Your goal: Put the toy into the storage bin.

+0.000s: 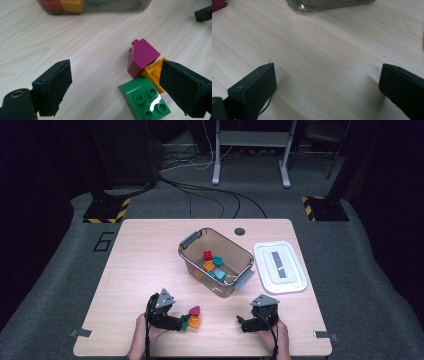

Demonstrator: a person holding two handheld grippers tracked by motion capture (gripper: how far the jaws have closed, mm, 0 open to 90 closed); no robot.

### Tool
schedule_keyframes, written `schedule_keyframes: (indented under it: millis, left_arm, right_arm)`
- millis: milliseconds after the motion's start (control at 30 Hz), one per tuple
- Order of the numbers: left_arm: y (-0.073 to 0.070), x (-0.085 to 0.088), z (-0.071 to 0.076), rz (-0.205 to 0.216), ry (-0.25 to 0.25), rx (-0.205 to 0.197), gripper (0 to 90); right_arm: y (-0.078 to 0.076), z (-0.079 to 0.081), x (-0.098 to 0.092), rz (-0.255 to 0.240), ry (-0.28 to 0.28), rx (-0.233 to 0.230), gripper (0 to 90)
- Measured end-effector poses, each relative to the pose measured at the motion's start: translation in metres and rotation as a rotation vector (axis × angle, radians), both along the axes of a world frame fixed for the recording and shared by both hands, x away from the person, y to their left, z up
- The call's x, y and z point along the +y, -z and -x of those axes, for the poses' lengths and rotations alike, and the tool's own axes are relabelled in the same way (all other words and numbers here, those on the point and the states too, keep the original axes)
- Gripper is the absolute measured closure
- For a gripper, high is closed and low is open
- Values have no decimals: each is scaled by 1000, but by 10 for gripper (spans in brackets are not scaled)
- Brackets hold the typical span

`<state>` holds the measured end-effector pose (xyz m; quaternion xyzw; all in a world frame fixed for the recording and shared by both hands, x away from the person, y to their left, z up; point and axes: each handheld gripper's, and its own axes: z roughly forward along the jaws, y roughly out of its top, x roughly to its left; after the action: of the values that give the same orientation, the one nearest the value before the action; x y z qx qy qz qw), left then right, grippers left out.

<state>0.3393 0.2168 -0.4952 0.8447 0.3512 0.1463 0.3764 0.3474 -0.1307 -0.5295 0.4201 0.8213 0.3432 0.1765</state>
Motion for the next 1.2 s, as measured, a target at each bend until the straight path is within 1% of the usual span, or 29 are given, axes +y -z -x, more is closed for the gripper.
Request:
schedule_keyframes:
  millis: [33,100,167,200,267,300,333,367,400,633,767,800,833,867,1000,1033,1100,1133,1167,1200]
  left_arm:
    - [2,-1,2,5,3,1,108]
    - [3,-3,6,-8,11,-4,106]
    - [4,-4,9,-9,13,-10,102]
    - [6,-3,10,1,13,-9,100]
    - [9,-3,11,-5,10,-4,95]
    - [11,-3,11,-19,9,-5,95]
    - [12,-3,11,-17,6,1,96]
    - [14,-2,10,-13,2,-1,96]
    - [14,-2,10,-19,3,8,96]
    - [18,4,4,-19,-29,13,103]
    - [19,8,0,-32,-44,12,107]
    - [20,9,-2,-32,-46,11,107]
    - [20,9,-2,-23,-60,5,107]
    - [20,9,-3,-20,-61,14,109]
    - [21,10,-6,-19,-70,12,118]
    - [21,9,-6,-26,-74,13,120]
    - [21,9,-7,-27,-75,9,125]
    - [21,9,-8,-39,-75,11,128]
    - [21,9,-8,-39,-75,12,133]
    - [21,8,-9,-43,-77,3,140]
  right_arm:
    - [0,0,0,0,0,0,5]
    - [0,0,0,0,0,0,5]
    - [0,0,0,0,0,0,5]
    - [0,0,0,0,0,0,5]
    - [0,0,0,0,0,0,5]
    - [0,0,0,0,0,0,5]
    - [0,0,0,0,0,0,5]
    - [0,0,0,0,0,0,5]
    - [0,0,0,0,0,0,5]
    - [0,0,0,0,0,0,5]
    - [0,0,0,0,0,0,5]
    - [0,0,0,0,0,0,5]
    - [0,0,0,0,0,0,5]
    - [0,0,0,0,0,0,5]
    - [0,0,0,0,0,0,5]
    - [0,0,0,0,0,0,5]
    - [0,0,0,0,0,0,5]
    - [0,0,0,0,0,0,5]
    - [0,0,0,0,0,0,5]
    - [0,0,0,0,0,0,5]
